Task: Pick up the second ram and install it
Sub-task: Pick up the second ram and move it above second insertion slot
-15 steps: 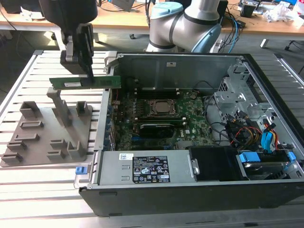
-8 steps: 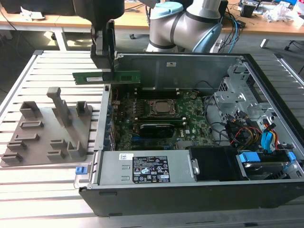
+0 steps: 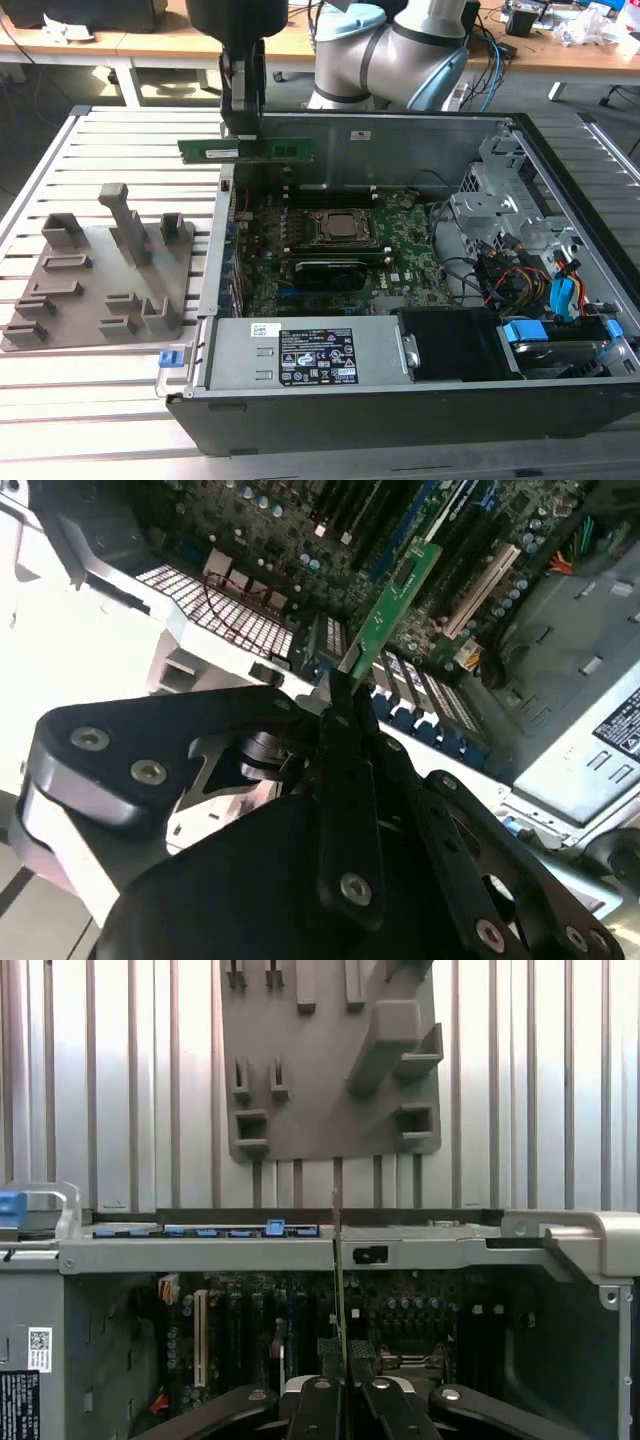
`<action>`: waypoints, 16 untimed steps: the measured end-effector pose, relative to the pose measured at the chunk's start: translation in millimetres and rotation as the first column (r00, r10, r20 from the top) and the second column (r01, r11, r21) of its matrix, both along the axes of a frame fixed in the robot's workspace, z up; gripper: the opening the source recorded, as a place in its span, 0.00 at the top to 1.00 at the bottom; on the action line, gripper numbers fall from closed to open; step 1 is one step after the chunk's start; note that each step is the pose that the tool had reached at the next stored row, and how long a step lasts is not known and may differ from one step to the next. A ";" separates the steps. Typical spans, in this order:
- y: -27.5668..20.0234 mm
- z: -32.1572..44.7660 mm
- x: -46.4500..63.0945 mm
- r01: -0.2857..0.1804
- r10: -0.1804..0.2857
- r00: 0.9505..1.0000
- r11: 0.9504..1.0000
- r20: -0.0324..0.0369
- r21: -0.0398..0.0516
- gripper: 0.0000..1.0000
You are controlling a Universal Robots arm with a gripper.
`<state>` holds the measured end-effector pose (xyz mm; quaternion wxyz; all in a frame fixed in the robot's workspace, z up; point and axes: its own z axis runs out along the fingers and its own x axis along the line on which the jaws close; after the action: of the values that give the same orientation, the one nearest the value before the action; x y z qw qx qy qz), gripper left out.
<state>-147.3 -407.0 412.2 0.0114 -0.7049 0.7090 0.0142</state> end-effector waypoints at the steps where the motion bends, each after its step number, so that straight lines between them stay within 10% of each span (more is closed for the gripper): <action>1: 1.6 -0.4 5.9 0.000 0.000 1.000 1.000 0.000 -0.001 0.86; 5: 10.8 -4.3 38.7 0.000 0.000 1.000 1.000 -0.002 -0.014 0.86; 16: 14.8 -20.7 107.8 0.000 0.000 1.000 1.000 -0.012 -0.017 0.86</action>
<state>-39.5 -392.3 391.5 0.0012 -0.7049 0.7092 0.0125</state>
